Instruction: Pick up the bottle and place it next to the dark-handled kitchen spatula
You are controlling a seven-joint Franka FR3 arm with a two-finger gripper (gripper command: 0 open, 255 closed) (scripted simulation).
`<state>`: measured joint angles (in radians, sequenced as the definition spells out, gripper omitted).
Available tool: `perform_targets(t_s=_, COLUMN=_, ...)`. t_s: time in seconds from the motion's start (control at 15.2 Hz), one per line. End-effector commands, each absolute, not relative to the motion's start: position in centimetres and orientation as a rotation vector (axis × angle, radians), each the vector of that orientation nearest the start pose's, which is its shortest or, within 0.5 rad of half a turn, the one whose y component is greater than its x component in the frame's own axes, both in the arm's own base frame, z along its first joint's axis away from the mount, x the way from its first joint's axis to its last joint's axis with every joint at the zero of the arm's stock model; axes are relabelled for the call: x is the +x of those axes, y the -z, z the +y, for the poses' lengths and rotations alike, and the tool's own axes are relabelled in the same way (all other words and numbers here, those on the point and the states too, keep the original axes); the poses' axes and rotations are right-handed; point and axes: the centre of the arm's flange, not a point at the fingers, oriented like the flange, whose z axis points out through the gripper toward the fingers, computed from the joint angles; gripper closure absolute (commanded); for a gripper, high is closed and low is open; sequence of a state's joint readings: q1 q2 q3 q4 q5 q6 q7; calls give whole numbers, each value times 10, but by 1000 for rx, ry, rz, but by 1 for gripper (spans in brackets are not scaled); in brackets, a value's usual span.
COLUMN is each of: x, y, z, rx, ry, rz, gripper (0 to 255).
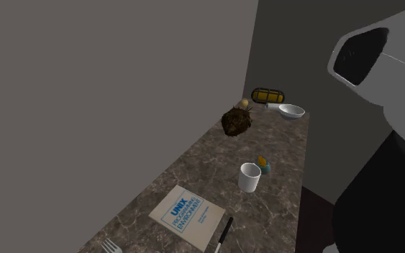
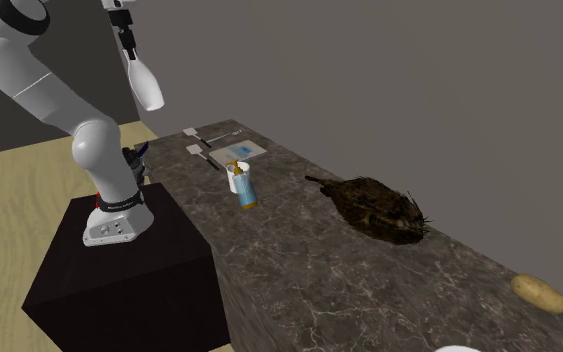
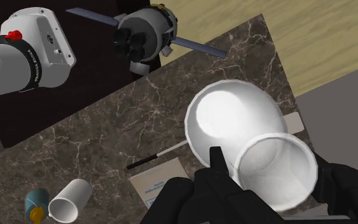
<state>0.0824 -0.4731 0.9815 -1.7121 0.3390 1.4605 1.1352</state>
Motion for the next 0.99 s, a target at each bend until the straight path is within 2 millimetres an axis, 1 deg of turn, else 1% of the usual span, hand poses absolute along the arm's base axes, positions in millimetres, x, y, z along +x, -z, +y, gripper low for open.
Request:
perform_targets(t_s=0.0, x=95, y=-643, z=474, rx=-3147, ry=85, rz=127, gripper=255)
perform_targets(t_s=0.92, x=95, y=-569, z=474, rx=-3147, ry=85, rz=127, gripper=255)
